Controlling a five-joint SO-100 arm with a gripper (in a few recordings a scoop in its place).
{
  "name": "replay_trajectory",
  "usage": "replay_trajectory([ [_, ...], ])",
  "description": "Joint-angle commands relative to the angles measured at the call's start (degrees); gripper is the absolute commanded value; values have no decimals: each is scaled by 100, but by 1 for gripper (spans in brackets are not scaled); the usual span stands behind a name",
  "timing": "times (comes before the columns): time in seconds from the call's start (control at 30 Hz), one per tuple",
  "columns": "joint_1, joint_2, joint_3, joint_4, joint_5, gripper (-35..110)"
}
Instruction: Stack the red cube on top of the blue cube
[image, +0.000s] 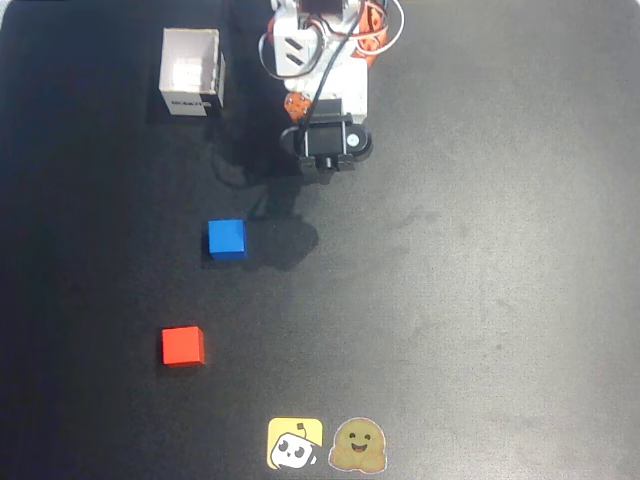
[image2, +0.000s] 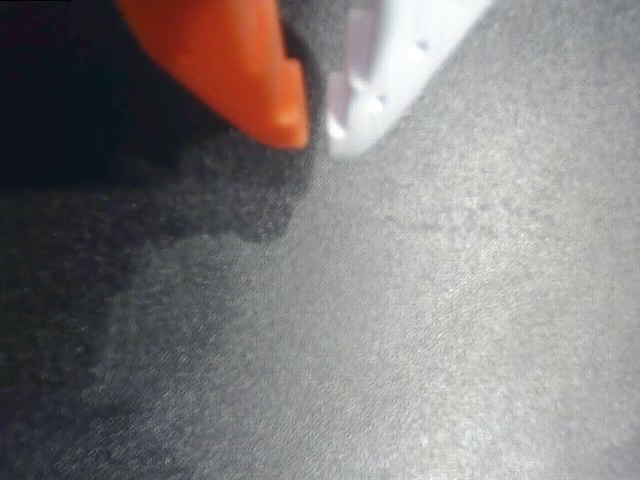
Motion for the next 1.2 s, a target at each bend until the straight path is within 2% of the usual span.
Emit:
replay_trajectory([
  [0.0, 44, 26, -26, -70, -26, 0],
  [0.77, 70, 26, -79, -79, -18, 0],
  [1.0, 105, -26, -615, 114, -9, 0],
  [1.17, 193, -940, -1345, 44, -18, 0],
])
